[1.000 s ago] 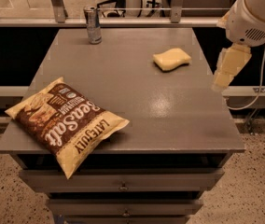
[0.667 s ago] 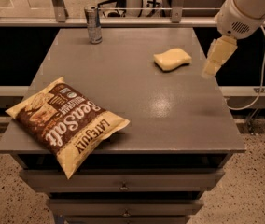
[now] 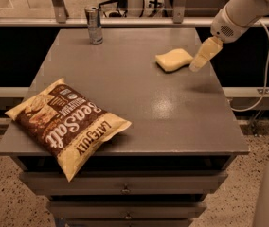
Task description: Move sponge near brown chip bag
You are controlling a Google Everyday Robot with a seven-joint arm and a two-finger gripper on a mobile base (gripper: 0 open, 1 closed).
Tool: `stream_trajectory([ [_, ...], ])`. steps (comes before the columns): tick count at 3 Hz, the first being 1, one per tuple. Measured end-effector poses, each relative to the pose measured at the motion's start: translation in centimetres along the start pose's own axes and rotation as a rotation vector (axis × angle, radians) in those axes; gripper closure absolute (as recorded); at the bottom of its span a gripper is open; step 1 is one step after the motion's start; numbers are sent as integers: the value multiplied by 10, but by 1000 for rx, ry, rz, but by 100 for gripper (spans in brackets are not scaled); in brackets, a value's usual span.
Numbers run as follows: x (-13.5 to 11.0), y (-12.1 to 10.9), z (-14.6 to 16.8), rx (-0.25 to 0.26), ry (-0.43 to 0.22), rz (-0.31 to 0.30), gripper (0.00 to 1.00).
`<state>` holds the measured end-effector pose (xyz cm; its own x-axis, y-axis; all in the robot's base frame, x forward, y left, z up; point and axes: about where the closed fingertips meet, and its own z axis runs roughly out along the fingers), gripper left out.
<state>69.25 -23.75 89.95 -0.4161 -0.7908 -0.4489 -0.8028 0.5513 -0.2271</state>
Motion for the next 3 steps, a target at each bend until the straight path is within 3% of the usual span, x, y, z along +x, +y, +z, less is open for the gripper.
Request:
stream_trajectory([
  [1,-9,-5,36,-67,-66,70,0],
  [3,-34,4,69,-182,-167,106,32],
])
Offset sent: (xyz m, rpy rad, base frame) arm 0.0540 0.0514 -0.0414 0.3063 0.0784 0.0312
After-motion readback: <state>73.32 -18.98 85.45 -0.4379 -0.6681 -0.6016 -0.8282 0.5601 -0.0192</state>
